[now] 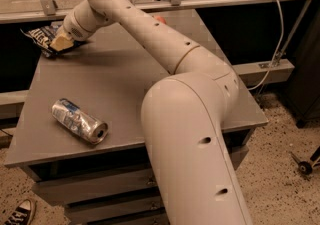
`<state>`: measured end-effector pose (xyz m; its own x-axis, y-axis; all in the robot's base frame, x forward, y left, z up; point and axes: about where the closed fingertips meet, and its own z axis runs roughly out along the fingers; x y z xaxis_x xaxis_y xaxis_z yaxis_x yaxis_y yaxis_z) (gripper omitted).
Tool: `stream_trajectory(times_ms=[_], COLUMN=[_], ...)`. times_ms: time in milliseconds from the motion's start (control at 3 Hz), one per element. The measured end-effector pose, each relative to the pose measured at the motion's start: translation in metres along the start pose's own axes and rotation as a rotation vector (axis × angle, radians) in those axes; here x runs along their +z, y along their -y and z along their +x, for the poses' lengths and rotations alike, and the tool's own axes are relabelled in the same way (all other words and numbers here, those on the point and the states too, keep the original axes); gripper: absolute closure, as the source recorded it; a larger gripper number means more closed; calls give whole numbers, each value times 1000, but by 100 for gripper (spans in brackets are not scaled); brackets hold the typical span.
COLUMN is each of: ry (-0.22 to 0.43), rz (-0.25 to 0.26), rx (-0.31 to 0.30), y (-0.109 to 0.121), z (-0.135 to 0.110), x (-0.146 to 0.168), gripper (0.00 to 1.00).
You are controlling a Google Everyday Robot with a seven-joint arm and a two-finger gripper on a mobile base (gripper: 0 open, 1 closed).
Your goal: Pick blue chip bag
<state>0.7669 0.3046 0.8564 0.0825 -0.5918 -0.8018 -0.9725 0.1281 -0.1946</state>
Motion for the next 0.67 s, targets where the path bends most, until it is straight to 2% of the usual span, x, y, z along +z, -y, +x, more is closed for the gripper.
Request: stream_trajectory(times_ms=[333,667], ry=[30,109], rz=[29,115], rx=[-26,-103], y=[-1,-16], z=[-12,-39], x=[-19,-85], gripper=[99,100])
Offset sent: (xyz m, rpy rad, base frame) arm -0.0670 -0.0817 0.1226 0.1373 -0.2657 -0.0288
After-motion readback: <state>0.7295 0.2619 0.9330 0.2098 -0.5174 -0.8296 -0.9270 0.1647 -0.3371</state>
